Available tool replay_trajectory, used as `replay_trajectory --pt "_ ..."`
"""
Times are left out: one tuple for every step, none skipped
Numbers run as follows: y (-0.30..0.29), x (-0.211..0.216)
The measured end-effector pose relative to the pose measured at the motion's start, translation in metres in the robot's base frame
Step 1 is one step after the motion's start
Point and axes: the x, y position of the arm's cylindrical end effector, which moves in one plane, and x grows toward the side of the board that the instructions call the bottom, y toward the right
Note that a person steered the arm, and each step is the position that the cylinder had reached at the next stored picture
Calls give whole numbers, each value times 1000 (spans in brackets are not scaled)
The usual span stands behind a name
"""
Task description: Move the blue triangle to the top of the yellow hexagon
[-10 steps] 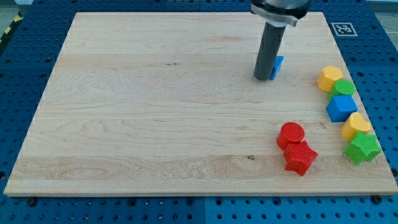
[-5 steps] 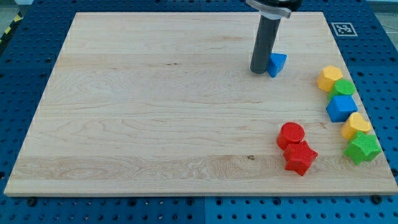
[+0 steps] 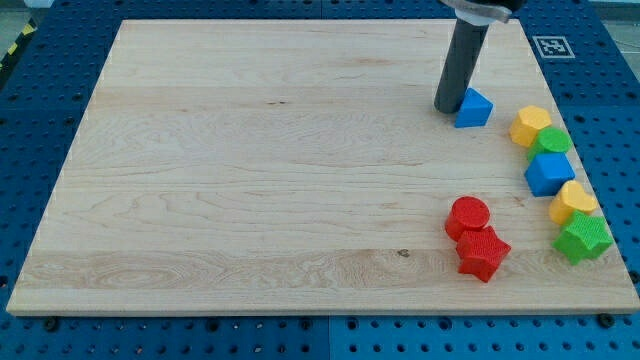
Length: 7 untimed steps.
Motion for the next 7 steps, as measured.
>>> replay_trajectory --pt "-10 16" --pt "-9 16" --pt "0 9" --pt "14 3" --pt "20 17" --pt "18 31" --pt "37 25"
